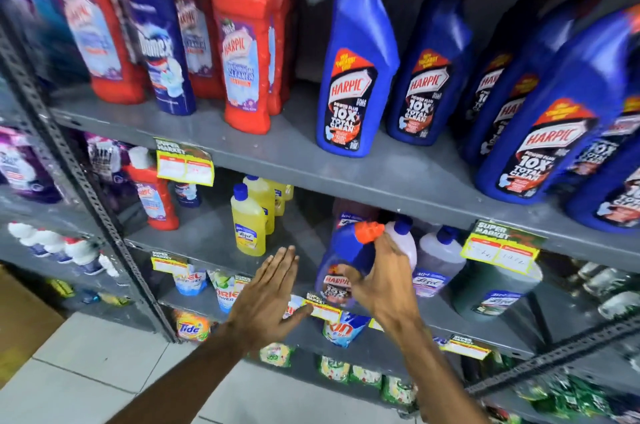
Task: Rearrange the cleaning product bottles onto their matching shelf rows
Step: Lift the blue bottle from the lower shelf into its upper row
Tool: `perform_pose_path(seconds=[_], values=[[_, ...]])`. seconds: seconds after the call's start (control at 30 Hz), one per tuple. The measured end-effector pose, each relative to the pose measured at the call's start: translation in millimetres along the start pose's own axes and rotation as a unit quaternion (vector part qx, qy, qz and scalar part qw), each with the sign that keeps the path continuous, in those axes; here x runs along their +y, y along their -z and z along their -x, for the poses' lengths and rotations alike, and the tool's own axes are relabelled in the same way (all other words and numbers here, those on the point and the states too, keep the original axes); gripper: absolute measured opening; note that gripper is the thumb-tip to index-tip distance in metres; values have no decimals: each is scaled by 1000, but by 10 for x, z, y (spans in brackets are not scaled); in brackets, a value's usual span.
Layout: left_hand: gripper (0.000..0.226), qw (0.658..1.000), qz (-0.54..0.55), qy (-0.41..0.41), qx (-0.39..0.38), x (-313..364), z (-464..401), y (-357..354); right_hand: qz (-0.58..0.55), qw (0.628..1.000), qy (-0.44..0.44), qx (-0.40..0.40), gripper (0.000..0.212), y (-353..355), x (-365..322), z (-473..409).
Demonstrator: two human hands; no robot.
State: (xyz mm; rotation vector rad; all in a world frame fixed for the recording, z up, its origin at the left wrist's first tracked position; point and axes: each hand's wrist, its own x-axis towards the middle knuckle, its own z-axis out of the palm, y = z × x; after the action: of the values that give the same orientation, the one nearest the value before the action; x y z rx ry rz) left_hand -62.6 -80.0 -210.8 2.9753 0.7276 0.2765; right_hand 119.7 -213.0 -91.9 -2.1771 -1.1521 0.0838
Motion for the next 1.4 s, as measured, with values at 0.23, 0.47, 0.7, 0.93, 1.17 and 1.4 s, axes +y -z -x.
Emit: perform_pose_path(seconds=[0.23,0.47,0.7,0.93,1.17,1.4], values=[[91,992,-21,-35,118,149,102,945,10,990,116,76,53,890,-574,178],[87,974,-36,-33,221,47,-349,1854,-13,968,197,153,55,1830,-1121,-105],[107,987,-38,36,151,-73,-881,2171,-19,959,199,201,59,2331,-1307,-588],[122,997,-10,54,49,-202,-1223,2132,19,965,160,204,84,2430,-1225,-1116],[131,998,-10,60,14,-246,-1338,2012,-2,982,94,161,89,2356,-1017,-1572],[137,997,-29,62,43,-298,-1374,1906,-24,984,72,159,76,2302,-851,-1787]])
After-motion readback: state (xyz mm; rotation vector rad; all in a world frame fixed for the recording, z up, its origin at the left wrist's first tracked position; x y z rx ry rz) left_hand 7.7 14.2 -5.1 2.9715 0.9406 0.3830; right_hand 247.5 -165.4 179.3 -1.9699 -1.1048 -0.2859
